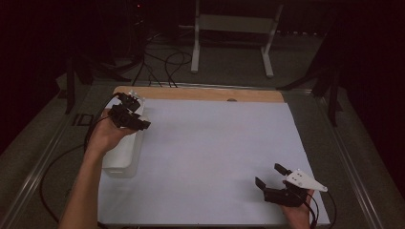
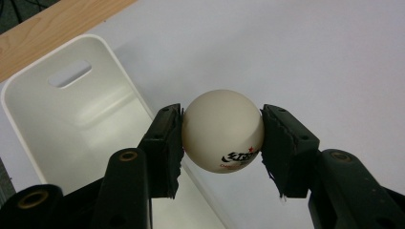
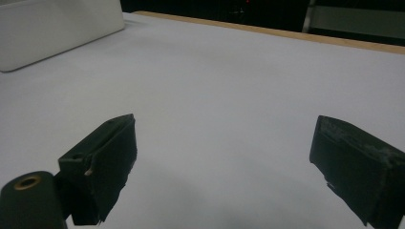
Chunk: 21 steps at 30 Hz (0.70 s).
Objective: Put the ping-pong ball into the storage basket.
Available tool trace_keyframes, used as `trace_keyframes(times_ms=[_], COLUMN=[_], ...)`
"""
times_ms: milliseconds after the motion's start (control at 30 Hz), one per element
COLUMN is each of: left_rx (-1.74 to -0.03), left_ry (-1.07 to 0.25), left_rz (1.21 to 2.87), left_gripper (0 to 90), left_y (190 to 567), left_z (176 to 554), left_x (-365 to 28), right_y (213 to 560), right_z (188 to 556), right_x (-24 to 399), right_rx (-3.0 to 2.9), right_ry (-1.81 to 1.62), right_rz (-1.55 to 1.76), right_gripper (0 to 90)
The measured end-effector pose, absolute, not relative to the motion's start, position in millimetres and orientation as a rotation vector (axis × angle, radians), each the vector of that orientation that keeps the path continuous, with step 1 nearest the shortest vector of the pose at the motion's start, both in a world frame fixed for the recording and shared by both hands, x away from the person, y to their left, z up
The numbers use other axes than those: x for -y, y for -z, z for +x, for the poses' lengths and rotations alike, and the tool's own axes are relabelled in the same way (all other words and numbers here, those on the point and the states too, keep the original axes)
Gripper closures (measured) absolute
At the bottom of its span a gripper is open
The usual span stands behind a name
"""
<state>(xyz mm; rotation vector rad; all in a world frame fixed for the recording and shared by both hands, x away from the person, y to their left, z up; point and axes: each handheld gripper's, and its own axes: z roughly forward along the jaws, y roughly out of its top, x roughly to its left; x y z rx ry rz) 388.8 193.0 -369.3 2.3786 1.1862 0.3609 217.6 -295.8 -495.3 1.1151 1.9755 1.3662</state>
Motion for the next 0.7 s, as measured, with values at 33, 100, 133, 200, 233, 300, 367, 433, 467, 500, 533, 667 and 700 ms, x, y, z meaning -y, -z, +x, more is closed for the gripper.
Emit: trace_keyframes(times_ms=[33,100,133,200,233,300,367,433,467,500,533,667,700], left_rx=[-1.186,-1.189,-1.189,-1.192,-1.196,-1.198,-1.201,-1.204,-1.208,-1.211,-1.212,-1.218,-1.221], left_ry=[-0.36,-0.358,-0.356,-0.354,-0.354,-0.356,-0.354,-0.356,-0.356,-0.355,-0.355,-0.358,-0.358], left_rz=[2.38,2.378,2.378,2.374,2.375,2.374,2.378,2.377,2.371,2.372,2.375,2.372,2.372], left_gripper=[51.2,51.2,51.2,51.2,51.2,51.2,51.2,51.2,51.2,51.2,51.2,51.2,51.2], left_y=[369.3,369.5,369.8,370.7,370.9,371.5,371.9,372.3,372.6,372.7,372.7,373.3,373.4], left_z=[388.7,388.3,388.2,388.0,387.9,388.1,388.0,388.1,388.0,388.1,388.1,387.9,387.8], left_x=[-193.7,-194.9,-195.4,-196.1,-196.4,-197.3,-198.1,-199.2,-199.7,-200.3,-201.1,-203.0,-203.6], right_y=[495.3,495.3,495.3,495.3,495.3,495.3,495.3,495.4,495.4,495.4,495.4,495.4,495.4], right_z=[217.7,217.7,217.7,217.6,217.5,217.5,217.5,217.6,217.5,217.5,217.6,217.5,217.5], right_x=[296.0,296.1,296.0,295.6,295.4,295.3,295.5,295.5,295.4,295.4,295.3,295.3,295.4], right_rx=[-1.974,-1.975,-1.976,-1.975,-1.975,-1.975,-1.975,-1.975,-1.975,-1.975,-1.975,-1.975,-1.975], right_ry=[-1.367,-1.367,-1.366,-1.366,-1.366,-1.365,-1.365,-1.366,-1.365,-1.365,-1.365,-1.364,-1.364], right_rz=[1.113,1.113,1.114,1.114,1.114,1.114,1.115,1.115,1.115,1.115,1.114,1.113,1.114], right_gripper=[8.4,8.4,8.4,8.4,8.4,8.4,8.4,8.4,8.5,8.4,8.4,8.4,8.4])
